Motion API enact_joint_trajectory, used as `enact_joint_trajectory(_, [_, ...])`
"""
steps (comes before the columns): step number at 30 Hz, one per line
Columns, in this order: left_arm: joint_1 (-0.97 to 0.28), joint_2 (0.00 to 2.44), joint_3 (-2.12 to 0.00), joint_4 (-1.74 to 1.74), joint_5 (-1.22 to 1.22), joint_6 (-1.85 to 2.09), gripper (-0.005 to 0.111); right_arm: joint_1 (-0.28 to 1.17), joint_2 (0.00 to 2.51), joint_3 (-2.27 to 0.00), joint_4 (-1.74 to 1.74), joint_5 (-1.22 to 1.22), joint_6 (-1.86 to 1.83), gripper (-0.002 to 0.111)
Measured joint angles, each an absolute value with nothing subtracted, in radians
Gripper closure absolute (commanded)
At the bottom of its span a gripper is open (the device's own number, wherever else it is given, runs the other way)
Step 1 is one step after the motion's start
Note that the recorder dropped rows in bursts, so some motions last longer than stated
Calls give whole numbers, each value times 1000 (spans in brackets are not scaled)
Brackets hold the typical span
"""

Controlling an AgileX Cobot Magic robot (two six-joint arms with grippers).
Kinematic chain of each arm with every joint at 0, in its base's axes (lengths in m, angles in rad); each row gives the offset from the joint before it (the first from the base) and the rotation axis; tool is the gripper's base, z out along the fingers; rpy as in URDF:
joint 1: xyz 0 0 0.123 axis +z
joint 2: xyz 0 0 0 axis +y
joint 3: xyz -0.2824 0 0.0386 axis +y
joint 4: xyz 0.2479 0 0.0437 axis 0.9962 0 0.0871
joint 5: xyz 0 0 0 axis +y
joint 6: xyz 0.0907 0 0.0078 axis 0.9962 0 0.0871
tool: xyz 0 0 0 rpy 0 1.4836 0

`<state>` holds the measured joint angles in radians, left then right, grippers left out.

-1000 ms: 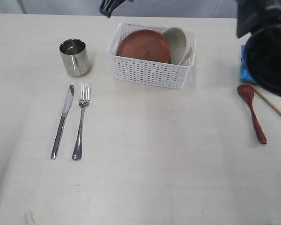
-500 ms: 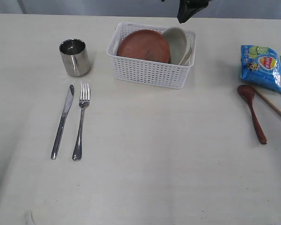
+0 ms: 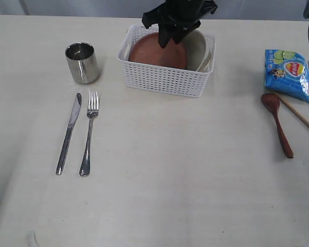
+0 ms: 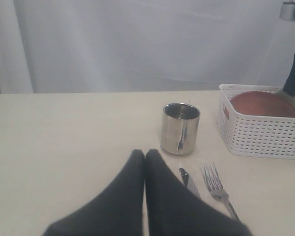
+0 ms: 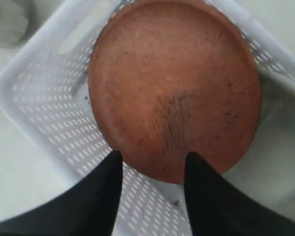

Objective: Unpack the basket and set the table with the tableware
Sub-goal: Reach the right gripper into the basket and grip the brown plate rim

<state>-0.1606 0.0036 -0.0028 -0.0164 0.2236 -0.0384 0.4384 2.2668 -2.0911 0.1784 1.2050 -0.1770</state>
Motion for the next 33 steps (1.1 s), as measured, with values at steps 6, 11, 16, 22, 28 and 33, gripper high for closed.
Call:
enact_joint_trajectory(6, [-161,4,-3,-16,224,-38,107,466,2269,-2091,-26,1188,-80,68])
enact_joint_trajectory(11, [-161,4,-3,-16,224,-38,107,466,2265,-2091,-108,1182,-32,68])
enact_joint_trajectory(16, [-161,4,-3,-16,224,-38,107,466,2244,-2091,-177,1182,0,68])
enact_joint_trajectory(22, [-161,4,-3,-16,224,-38,107,466,2230,-2091,-202,1180,19,68])
enact_joint_trajectory(28, [-161,4,-3,-16,224,-38,107,472,2230,-2091,21,1128,-39,68])
enact_joint_trajectory(33, [-161,4,-3,-16,224,-38,107,488,2255,-2091,45,1109,-38,68])
